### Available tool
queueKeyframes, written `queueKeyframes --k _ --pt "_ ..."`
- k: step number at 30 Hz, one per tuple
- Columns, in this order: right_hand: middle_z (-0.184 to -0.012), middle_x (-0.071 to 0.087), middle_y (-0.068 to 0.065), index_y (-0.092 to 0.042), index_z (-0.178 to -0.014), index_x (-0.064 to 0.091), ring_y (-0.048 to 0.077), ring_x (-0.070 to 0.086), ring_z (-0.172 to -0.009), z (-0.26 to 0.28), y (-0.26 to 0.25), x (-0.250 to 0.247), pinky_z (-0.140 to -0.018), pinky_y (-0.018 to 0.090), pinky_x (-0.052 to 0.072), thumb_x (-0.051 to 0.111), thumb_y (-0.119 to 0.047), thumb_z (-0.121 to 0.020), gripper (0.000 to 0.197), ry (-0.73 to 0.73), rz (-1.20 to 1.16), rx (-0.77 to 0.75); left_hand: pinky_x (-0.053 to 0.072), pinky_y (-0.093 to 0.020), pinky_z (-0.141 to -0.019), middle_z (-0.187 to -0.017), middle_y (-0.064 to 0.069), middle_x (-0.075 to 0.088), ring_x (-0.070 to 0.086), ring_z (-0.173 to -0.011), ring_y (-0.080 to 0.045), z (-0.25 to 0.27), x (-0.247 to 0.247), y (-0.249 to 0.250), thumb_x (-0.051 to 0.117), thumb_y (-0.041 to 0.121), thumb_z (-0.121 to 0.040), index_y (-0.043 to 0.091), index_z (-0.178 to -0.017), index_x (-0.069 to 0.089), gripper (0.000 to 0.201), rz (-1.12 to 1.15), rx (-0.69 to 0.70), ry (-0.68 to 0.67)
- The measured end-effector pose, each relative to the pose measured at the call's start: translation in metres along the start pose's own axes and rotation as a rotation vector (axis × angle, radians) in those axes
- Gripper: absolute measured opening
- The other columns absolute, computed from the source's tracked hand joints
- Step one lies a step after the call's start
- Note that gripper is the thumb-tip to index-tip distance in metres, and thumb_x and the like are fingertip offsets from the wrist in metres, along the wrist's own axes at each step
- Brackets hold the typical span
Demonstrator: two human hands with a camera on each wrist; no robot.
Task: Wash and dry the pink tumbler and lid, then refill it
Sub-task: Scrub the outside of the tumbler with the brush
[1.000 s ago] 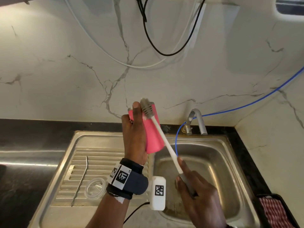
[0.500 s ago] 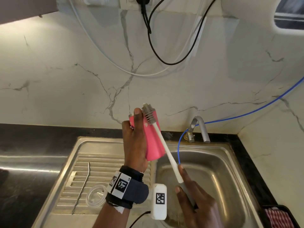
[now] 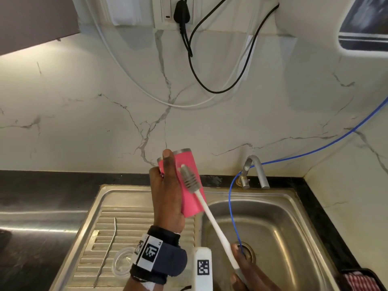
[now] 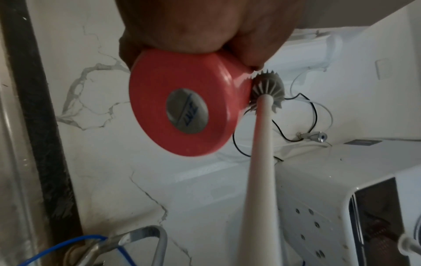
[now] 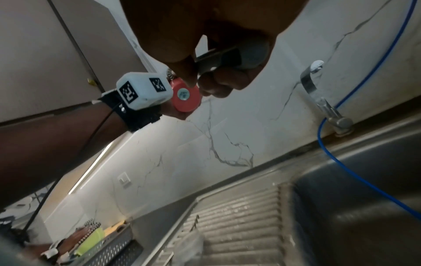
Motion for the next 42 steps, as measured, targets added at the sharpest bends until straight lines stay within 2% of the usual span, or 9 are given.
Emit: queueKeyframes --k 3,7,10,13,19,26,30,36,42 --pt "-0.088 0.071 -0.019 -0.053 -0.150 0.044 -0.002 0.063 -0.055 -0.002 0.002 -0.008 -0.067 -0.005 0.040 0.037 -0.053 -0.109 0.042 0.061 0.017 0.069 0.067 -0.048 -0.070 -0.105 -0.009 0.066 0.077 -0.079 -0.021 0.003 0.000 0.000 0.055 0.082 -0.078 0.025 -0.117 0.050 0.069 0.007 -0.024 0.008" --pt "-0.086 0.065 -0.016 -0.050 -0.149 0.047 0.001 0.060 -0.062 -0.013 -0.004 -0.014 -0.064 0.001 0.044 0.071 -0.026 -0.088 0.070 0.070 -0.083 0.089 0.064 -0.062 -0.088 -0.117 -0.012 0.068 0.075 -0.101 -0.033 0.016 0.010 -0.016 0.059 0.084 -0.075 0.027 -0.116 0.055 0.070 -0.028 -0.073 -0.022" --pt "-0.099 0.068 -0.018 -0.049 -0.146 0.052 0.002 0.065 -0.070 -0.002 0.002 -0.009 -0.072 0.003 0.049 0.077 -0.022 -0.087 0.070 0.030 -0.070 0.086 0.066 -0.055 -0.080 -0.111 -0.011 0.068 0.077 -0.093 -0.028 0.008 0.009 -0.012 0.055 0.085 -0.075 0.021 -0.121 0.052 0.079 -0.004 -0.044 -0.019" --pt "-0.087 0.066 -0.020 -0.051 -0.145 0.053 0.000 0.061 -0.060 0.018 0.004 -0.006 -0.068 0.014 0.058 0.070 -0.025 -0.089 0.064 -0.018 -0.026 0.050 0.064 -0.043 -0.068 -0.094 -0.008 0.062 0.074 -0.072 -0.017 -0.006 0.001 -0.005 0.053 0.087 -0.074 0.014 -0.121 0.048 0.087 0.018 0.000 0.003" --pt "-0.086 0.065 -0.015 -0.048 -0.148 0.050 -0.001 0.060 -0.064 -0.011 -0.002 -0.013 -0.067 0.001 0.044 0.072 -0.025 -0.086 0.070 0.073 -0.094 0.104 0.064 -0.060 -0.088 -0.118 -0.008 0.068 0.075 -0.103 -0.031 0.014 0.015 -0.019 0.056 0.084 -0.079 0.032 -0.114 0.053 0.062 -0.042 -0.084 -0.041" --pt "-0.101 0.071 -0.022 -0.052 -0.144 0.054 -0.004 0.066 -0.067 0.006 -0.007 -0.017 -0.074 0.000 0.046 0.057 -0.052 -0.099 0.044 0.050 -0.096 0.101 0.066 -0.046 -0.068 -0.108 -0.008 0.068 0.079 -0.080 -0.022 -0.004 0.003 -0.009 0.055 0.094 -0.062 0.017 -0.130 0.051 0.103 0.018 -0.064 0.018" --pt "-0.083 0.065 -0.011 -0.058 -0.146 0.046 0.003 0.057 -0.060 -0.015 0.003 -0.008 -0.062 0.007 0.045 0.069 -0.032 -0.089 0.066 0.057 -0.103 0.164 0.063 -0.060 -0.090 -0.120 -0.007 0.068 0.075 -0.104 -0.030 0.010 0.017 -0.022 0.058 0.092 -0.066 0.031 -0.119 0.054 0.081 -0.022 -0.114 -0.045" --pt "-0.105 0.072 -0.024 -0.055 -0.140 0.056 -0.009 0.068 -0.083 0.001 0.002 -0.008 -0.077 0.003 0.047 0.082 -0.019 -0.085 0.071 0.005 -0.180 0.168 0.067 -0.054 -0.074 -0.123 -0.020 0.069 0.078 -0.096 -0.037 -0.011 0.005 -0.003 0.057 0.102 -0.062 0.018 -0.135 0.054 0.111 0.035 -0.054 -0.004" --pt "-0.094 0.068 -0.010 -0.052 -0.148 0.048 0.000 0.057 -0.063 -0.030 0.006 -0.006 -0.064 0.008 0.045 0.072 -0.021 -0.093 0.067 0.060 -0.160 0.121 0.064 -0.061 -0.086 -0.124 -0.009 0.067 0.074 -0.106 -0.032 0.001 0.015 -0.009 0.057 0.095 -0.067 0.031 -0.127 0.051 0.087 0.010 -0.097 -0.061"
Point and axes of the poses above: each hand's wrist, its own z-axis away from the middle knuckle, its own x-axis out of the palm, y = z × x, the point moved 8 cm from there along -z, towards the middle knuckle
